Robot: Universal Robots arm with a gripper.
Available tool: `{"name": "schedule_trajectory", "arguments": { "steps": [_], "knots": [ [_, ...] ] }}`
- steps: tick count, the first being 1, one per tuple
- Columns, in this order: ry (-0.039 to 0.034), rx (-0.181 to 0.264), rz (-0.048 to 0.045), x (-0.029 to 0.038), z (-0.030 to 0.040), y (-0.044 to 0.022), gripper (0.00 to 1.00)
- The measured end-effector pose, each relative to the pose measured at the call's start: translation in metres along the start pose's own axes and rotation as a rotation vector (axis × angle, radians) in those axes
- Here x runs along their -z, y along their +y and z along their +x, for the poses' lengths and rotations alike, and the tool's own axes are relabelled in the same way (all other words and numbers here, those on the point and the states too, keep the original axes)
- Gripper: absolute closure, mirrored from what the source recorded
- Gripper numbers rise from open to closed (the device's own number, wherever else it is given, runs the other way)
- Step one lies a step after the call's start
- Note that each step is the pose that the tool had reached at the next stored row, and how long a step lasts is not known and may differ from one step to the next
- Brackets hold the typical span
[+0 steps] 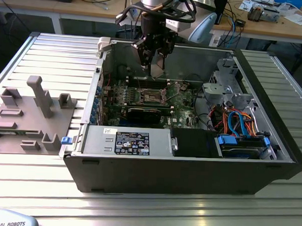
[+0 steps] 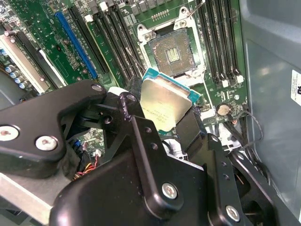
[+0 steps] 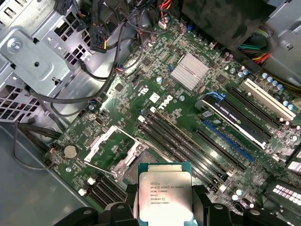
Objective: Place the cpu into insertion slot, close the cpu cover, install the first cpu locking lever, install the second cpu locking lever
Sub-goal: 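Place the cpu into insertion slot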
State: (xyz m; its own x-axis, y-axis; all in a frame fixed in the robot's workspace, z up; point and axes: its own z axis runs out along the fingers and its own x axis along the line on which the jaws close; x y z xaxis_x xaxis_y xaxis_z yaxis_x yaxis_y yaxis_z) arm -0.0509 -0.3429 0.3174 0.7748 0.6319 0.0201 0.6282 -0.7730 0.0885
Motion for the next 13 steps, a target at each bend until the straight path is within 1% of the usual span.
{"name": "schedule_trajectory", "arguments": {
  "steps": [1, 3, 5, 7, 9, 12, 13],
  "knots": [
    [0.0002, 0.003, 0.0, 0.0, 0.0, 0.0, 0.46],
    [0.0054, 0.061, 0.0012, 0.0, 0.0, 0.0, 0.46],
    [0.0081, 0.097, 0.0025, -0.0001, 0.0001, 0.0, 0.46],
    [0.006, 0.137, 0.0086, -0.0002, 0.0, 0.0, 0.46],
    [0.0015, 0.186, 0.0174, -0.0002, 0.0, 0.0, 0.46],
    [-0.0017, 0.25, 0.0264, -0.0006, 0.0, 0.0, 0.46],
    [-0.0034, 0.288, 0.0319, -0.0011, 0.0, -0.0001, 0.46]
  ]
}}
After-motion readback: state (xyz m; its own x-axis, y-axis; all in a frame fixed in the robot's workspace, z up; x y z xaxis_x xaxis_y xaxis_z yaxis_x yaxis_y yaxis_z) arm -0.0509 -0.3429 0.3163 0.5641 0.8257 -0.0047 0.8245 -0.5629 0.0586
